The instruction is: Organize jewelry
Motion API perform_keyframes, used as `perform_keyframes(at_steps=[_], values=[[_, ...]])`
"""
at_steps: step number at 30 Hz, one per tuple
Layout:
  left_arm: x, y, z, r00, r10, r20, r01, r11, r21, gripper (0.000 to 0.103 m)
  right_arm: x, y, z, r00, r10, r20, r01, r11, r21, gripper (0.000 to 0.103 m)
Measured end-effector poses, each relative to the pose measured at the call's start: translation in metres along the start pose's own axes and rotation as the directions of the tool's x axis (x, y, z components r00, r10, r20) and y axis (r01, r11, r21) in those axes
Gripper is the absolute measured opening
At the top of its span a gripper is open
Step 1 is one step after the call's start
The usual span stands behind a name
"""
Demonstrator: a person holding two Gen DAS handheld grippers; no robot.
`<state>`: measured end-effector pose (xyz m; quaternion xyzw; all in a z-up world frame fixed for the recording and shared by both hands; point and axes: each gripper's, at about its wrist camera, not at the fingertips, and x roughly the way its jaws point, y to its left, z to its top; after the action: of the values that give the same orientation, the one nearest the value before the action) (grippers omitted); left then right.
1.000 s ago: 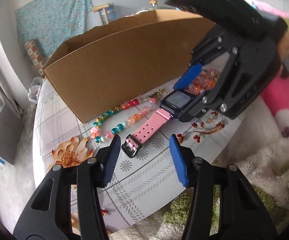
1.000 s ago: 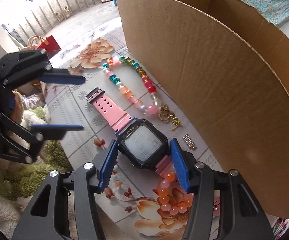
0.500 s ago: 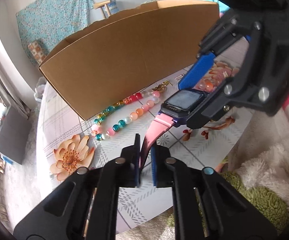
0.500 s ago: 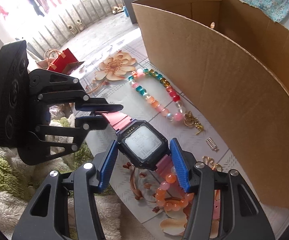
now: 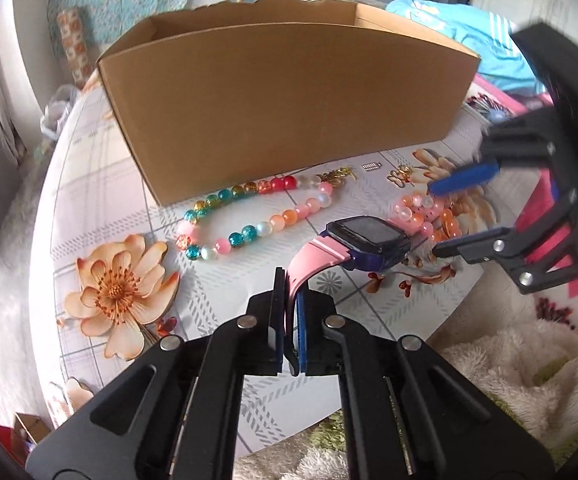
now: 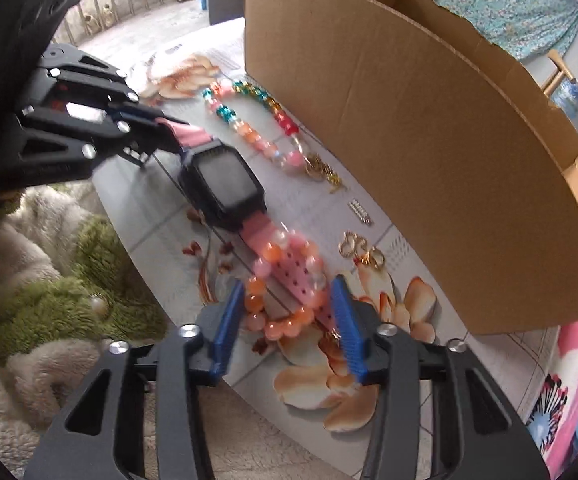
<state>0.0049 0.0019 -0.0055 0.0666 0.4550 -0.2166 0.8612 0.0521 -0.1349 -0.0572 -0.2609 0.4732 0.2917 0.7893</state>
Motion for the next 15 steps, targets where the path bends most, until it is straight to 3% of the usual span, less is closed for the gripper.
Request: perform_keyframes(at_steps=[4, 6, 8, 15], values=[[0.001, 0.009, 0.000, 1.000, -0.012, -0.019, 0.011, 0.999, -0.034, 0.004, -0.006, -0.008, -0.009, 1.000, 0.008, 0.014, -0.009, 0.998, 0.067, 0.021], [0.002, 0.011, -0.003, 0.999, -0.017, -0.029, 0.016, 0.999, -0.041, 0.003, -0.011, -0.015, -0.013, 0.999, 0.022, 0.033, -0.025, 0.993, 0.116, 0.018], [0.004, 0.011, -0.004, 0.999, -0.014, -0.033, 0.013, 0.999, -0.036, 0.003, -0.021, -0.028, -0.017, 0.997, 0.028, 0.066, -0.040, 0.982, 0.187, 0.003], [0.007, 0.011, -0.004, 0.999, -0.004, -0.034, 0.003, 1.000, -0.022, 0.003, -0.046, -0.086, -0.046, 0.993, -0.066, 0.099, 0.017, 0.904, 0.426, 0.002]])
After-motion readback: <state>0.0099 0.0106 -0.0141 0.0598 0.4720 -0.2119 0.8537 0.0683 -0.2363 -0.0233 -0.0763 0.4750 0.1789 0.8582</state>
